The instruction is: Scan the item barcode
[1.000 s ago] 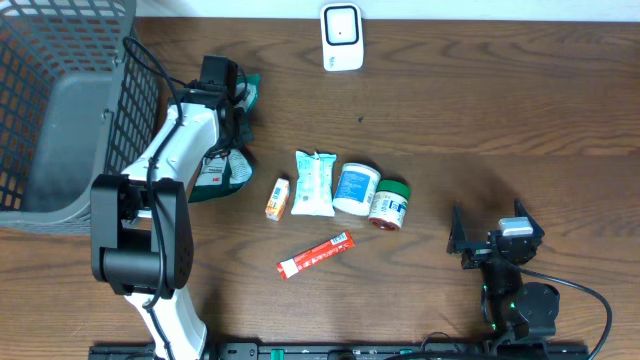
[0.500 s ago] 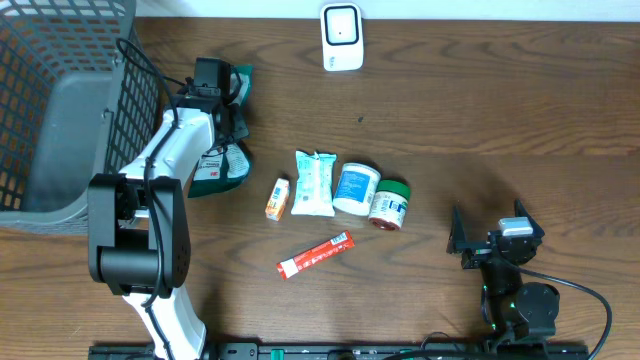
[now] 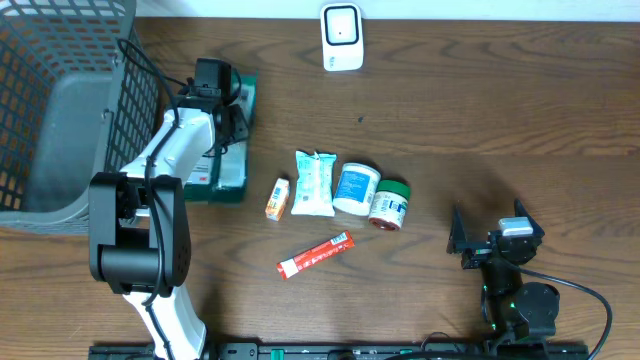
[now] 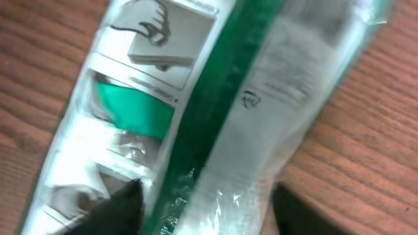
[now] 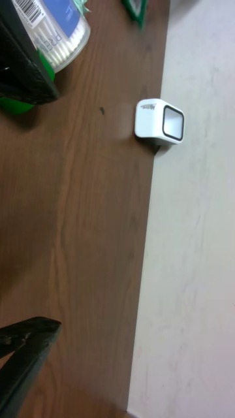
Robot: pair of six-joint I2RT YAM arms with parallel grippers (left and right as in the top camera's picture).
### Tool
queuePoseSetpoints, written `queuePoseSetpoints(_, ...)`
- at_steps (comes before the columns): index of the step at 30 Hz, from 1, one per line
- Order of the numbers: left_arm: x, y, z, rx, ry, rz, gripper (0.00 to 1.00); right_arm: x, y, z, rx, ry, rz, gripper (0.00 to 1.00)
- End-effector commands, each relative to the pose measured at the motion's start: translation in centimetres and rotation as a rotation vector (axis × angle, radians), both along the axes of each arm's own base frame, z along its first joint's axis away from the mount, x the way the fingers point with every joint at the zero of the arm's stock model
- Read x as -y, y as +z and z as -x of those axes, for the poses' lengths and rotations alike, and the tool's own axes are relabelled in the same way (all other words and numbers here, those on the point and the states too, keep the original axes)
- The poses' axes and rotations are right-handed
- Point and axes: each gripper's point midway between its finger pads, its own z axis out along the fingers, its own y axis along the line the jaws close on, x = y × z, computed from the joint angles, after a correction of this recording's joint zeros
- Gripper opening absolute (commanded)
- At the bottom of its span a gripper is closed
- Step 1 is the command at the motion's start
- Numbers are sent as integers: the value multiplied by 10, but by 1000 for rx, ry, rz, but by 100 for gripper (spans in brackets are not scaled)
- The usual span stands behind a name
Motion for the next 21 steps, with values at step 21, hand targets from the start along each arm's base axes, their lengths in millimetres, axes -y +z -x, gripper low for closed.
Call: queuePoseSetpoints(21, -17, 256, 67, 515, -19, -32, 80, -2, -1, 0, -2, 8, 9, 99)
